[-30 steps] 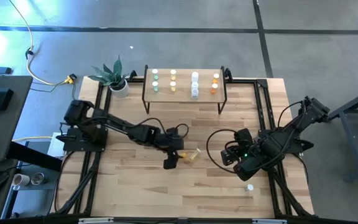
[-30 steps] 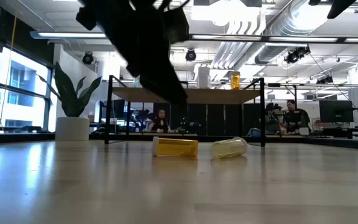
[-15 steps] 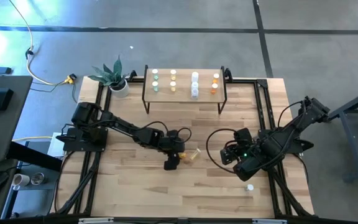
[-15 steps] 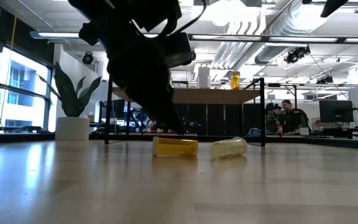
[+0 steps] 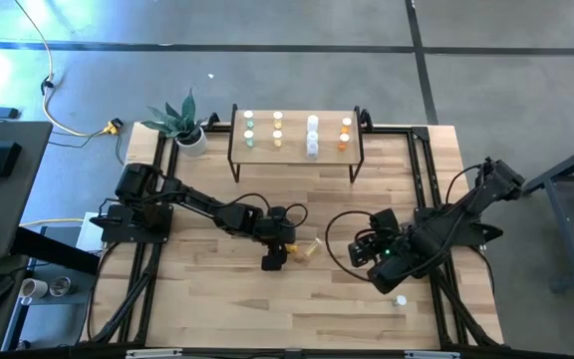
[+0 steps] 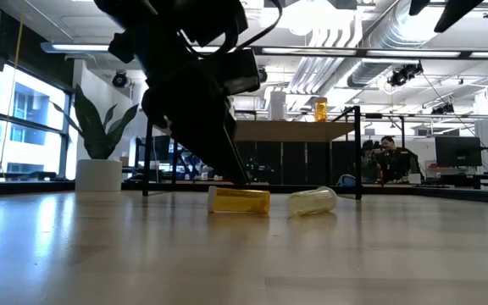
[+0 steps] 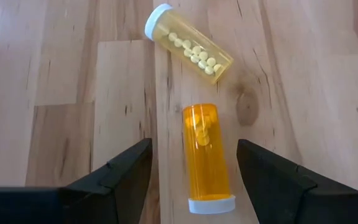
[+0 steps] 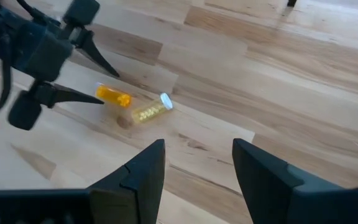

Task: Pick and place medicine bottles onto shelf by color
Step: Put the orange pill bottle aligned with the other orange pill bottle on the shelf

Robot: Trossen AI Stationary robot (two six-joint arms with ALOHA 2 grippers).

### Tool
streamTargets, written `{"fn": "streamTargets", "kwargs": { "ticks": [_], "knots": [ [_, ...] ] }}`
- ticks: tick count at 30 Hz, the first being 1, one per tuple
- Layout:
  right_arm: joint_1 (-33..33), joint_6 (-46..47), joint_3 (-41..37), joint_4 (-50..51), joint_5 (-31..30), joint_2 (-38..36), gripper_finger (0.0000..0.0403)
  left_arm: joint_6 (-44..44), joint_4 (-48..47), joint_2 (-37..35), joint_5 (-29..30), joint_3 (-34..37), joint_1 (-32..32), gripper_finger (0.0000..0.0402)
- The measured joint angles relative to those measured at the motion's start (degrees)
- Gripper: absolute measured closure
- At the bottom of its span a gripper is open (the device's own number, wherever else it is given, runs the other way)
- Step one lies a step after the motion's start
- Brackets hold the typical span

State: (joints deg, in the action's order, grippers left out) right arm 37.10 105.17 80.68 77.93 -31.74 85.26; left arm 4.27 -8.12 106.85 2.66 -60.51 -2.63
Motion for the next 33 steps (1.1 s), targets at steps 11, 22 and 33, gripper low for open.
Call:
{"fn": "streamTargets", "kwargs": {
  "ticks": [11, 22, 33],
  "knots": [
    [-0.5, 0.0, 0.0, -0.8, 1.8, 1.9, 0.0224, 0.0, -0.8, 2.3, -0.5, -0.2, 0.0, 0.0194],
    [-0.8, 0.0, 0.0, -2.9, 3.1, 1.9, 0.0224, 0.0, -2.1, 2.9, -0.7, 0.0, -0.1, 0.0203],
    [-0.8, 0.0, 0.0, -6.5, 3.1, 1.9, 0.0224, -3.0, -2.7, 2.9, -0.6, 0.0, -0.1, 0.0266]
  ]
}}
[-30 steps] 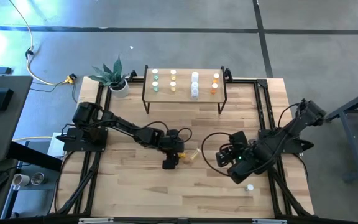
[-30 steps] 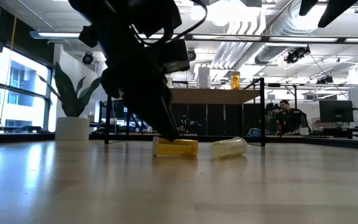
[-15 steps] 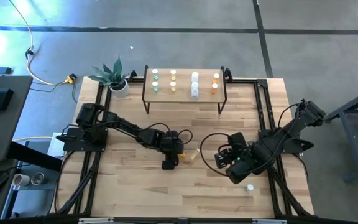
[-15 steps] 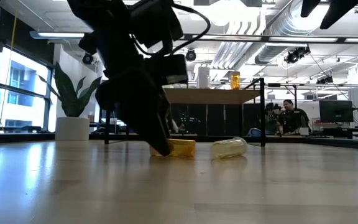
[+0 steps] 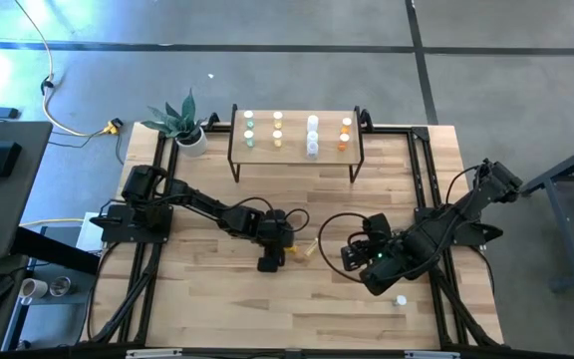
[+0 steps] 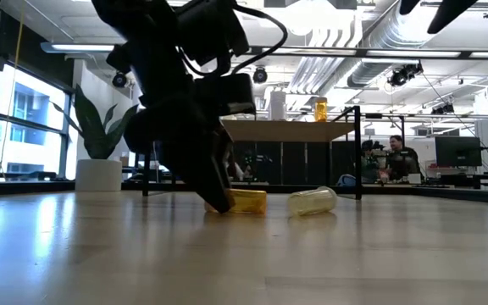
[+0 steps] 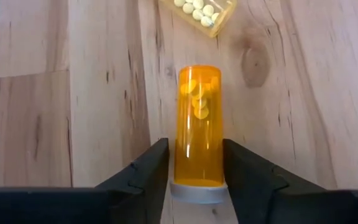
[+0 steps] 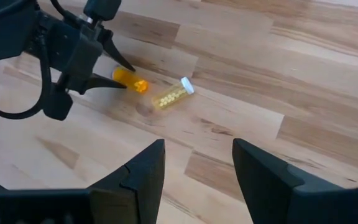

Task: Pick and place medicine bottles onto shelf by color
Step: Put the orange pill bottle aligned with the other orange pill bottle on the shelf

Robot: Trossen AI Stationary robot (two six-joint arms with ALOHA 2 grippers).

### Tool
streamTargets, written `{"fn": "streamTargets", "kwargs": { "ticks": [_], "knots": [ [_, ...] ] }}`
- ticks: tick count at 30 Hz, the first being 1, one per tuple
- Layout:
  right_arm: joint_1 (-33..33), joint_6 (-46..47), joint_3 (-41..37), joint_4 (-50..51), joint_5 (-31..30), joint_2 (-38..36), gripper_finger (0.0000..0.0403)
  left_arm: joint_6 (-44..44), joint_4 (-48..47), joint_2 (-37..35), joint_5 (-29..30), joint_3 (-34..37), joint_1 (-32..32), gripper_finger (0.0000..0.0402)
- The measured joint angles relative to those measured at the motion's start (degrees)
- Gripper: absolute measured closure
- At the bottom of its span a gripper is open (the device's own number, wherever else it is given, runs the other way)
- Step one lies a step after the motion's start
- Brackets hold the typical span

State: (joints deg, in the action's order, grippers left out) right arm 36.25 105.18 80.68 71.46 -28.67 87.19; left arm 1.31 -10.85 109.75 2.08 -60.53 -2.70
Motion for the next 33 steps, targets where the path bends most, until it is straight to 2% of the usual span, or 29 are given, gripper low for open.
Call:
{"fn": "streamTargets", "kwargs": {
  "ticks": [7, 16, 23, 33],
  "knots": [
    [-0.6, 0.0, 0.0, -1.1, 0.3, 0.0, 0.0224, -1.9, -1.0, -0.1, -0.1, 0.0, -0.1, 0.0295],
    [-4.5, -0.3, 0.0, -1.5, 5.9, 0.0, 0.0224, -7.1, -3.9, -2.2, -0.2, 0.1, -0.5, 0.0295],
    [-8.7, -4.3, 0.0, -3.5, 12.3, 0.0, 0.0224, -11.1, -7.1, -4.7, -0.1, 0.1, -0.5, 0.0294],
    [-14.4, -15.5, 0.0, -14.2, 12.8, -0.8, 0.0224, -16.9, -11.0, -10.1, 4.0, 0.1, -0.8, 0.0297]
  ]
}}
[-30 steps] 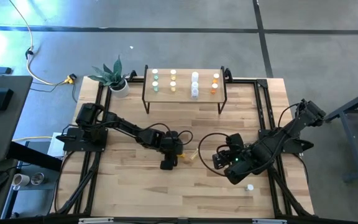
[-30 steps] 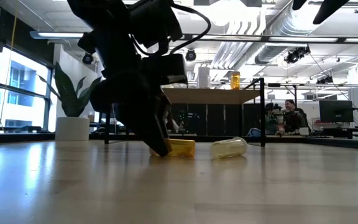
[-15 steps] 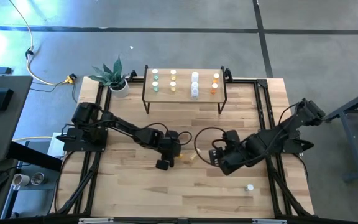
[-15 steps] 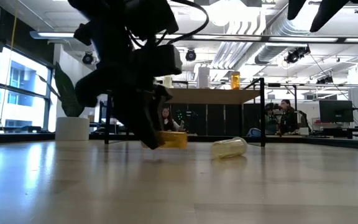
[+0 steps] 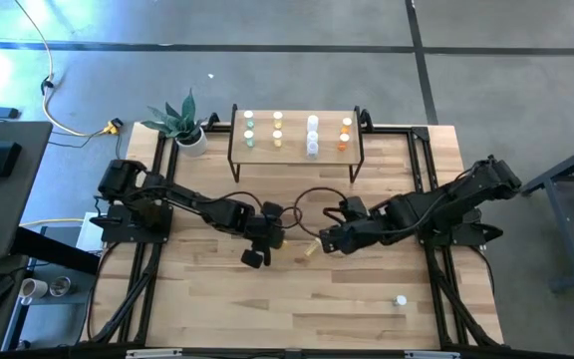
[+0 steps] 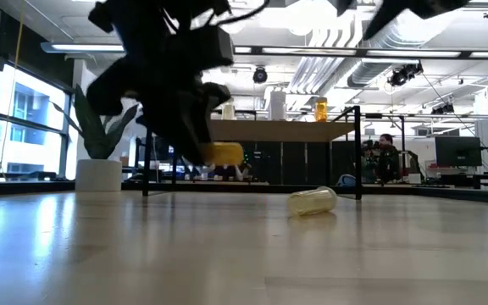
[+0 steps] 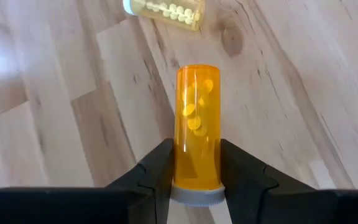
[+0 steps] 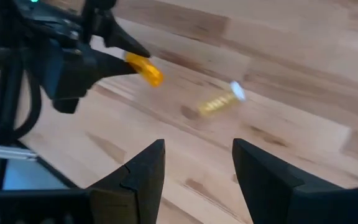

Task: Pick and place medicine bottles onto shelf by color
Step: Put the orange pill bottle aligned with the other orange pill bottle on the shelf

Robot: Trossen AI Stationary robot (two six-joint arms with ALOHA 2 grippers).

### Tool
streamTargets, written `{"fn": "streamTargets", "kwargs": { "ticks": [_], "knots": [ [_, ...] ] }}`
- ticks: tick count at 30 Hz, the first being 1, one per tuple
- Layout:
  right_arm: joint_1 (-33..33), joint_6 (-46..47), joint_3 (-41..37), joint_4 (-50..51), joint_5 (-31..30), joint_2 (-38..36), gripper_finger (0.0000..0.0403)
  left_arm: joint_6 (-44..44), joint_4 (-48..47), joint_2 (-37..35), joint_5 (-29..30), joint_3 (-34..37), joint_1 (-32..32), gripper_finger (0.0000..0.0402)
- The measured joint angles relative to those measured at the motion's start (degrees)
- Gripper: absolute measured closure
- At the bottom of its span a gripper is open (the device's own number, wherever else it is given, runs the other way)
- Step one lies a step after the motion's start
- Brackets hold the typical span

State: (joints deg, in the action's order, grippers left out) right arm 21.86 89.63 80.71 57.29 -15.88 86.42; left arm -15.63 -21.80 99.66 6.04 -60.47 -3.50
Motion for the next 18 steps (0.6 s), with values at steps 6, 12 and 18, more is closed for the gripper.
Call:
{"fn": "streamTargets", "kwargs": {
  "ticks": [6, 12, 18],
  "knots": [
    [-2.8, -6.7, 0.0, -7.3, 0.0, -0.7, 0.0224, -2.1, -1.2, -4.2, 1.4, 0.0, 0.0, 0.0297],
    [-5.8, -12.9, 0.0, -13.6, 5.8, -1.2, 0.0224, -5.1, -1.1, -9.0, 5.2, 0.0, -0.5, 0.0297],
    [-9.7, -20.2, 0.0, -17.7, 12.6, -1.7, 0.0224, -7.6, -0.9, -13.8, 10.3, 0.0, -1.4, 0.0298]
  ]
}}
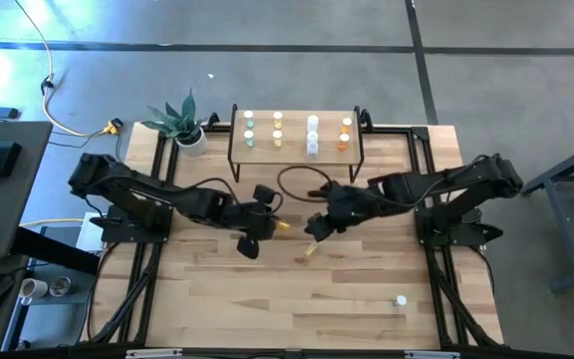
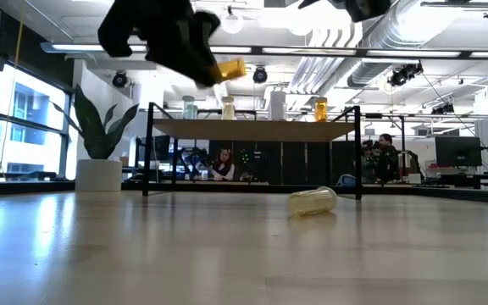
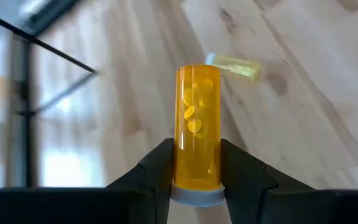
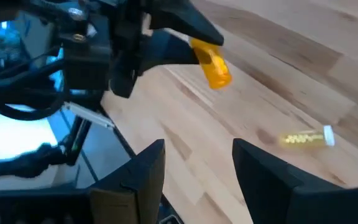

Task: Pick and place medicine bottles onto shelf by color
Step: Put the orange pill bottle aligned with the other orange pill bottle on the shelf

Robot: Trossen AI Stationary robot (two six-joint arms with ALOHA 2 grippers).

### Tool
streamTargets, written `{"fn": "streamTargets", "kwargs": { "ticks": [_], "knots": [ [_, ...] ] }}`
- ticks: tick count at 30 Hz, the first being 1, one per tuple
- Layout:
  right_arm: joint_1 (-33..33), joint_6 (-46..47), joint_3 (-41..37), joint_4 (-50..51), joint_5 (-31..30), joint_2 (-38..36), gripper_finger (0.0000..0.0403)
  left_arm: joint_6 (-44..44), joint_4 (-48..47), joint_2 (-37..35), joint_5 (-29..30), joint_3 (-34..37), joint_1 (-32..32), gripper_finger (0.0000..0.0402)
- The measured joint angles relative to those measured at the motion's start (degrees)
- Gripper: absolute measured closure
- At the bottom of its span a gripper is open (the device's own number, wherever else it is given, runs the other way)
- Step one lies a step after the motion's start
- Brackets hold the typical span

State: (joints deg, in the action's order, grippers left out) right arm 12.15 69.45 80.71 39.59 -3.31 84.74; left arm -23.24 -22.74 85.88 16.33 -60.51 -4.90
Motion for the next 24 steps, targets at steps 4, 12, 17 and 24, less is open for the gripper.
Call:
{"fn": "streamTargets", "kwargs": {
  "ticks": [4, 12, 17, 24],
  "knots": [
    [-3.3, -5.7, 0.0, -2.9, 5.2, -0.1, 0.0224, -2.5, 0.2, -2.5, 5.1, 0.0, -1.0, 0.0298],
    [-9.9, -15.0, 0.0, -9.1, 19.2, -0.1, 0.0224, -7.3, 0.5, -5.6, 14.6, 0.0, -3.4, 0.0298],
    [-13.3, -17.0, 0.0, -10.8, 27.2, -0.1, 0.0224, -10.9, 1.5, -5.9, 20.5, 0.0, -5.1, 0.0298],
    [-16.5, -16.9, 0.0, -10.9, 35.0, -0.1, 0.0224, -18.1, 8.0, -5.9, 26.9, 0.0, -7.0, 0.0298]
  ]
}}
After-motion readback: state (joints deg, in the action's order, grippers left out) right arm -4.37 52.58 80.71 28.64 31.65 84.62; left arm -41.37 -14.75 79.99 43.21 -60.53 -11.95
